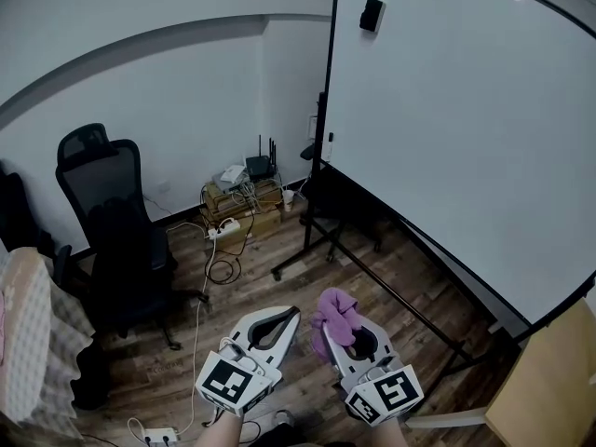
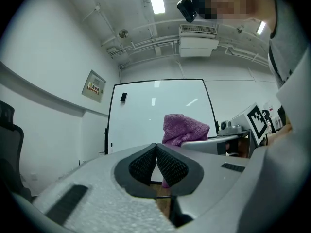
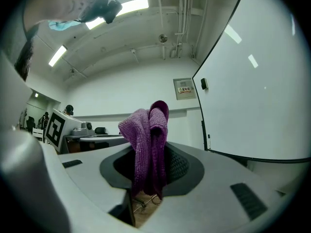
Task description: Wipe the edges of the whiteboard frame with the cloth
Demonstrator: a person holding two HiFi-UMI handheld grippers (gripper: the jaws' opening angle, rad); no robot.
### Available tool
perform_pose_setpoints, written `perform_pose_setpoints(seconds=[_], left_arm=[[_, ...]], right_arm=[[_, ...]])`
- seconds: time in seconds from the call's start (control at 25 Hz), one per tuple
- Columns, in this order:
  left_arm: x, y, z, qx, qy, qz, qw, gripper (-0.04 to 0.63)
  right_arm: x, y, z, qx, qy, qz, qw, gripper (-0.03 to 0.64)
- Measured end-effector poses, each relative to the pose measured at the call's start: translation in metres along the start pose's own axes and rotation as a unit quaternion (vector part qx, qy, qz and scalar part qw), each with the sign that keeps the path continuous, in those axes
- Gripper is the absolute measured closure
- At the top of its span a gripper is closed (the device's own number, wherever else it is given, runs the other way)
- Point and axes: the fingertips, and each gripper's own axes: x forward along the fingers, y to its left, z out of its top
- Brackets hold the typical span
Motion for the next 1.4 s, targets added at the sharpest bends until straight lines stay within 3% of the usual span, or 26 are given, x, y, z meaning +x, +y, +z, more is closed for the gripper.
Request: perform_pose_setpoints(seconds=[0.4, 0.76, 1.4], left_arm=[[0.000, 0.056, -0.008, -0.003, -0.001, -0.011, 0.9999, 0.578], [0.020, 0.086, -0.014, -0.007, -0.010, -0.012, 0.9999, 0.578], [0.124, 0.180, -0.018, 0.000, -0.008, 0.008, 0.9999, 0.578]], right_arm=[[0.047, 0.005, -0.009, 0.002, 0.008, -0.027, 1.000, 0.505], [0.082, -0.012, -0.011, 0.000, 0.012, -0.023, 1.000, 0.505], [0.193, -0.106, -0.009, 0.001, 0.016, 0.006, 1.000, 0.505]])
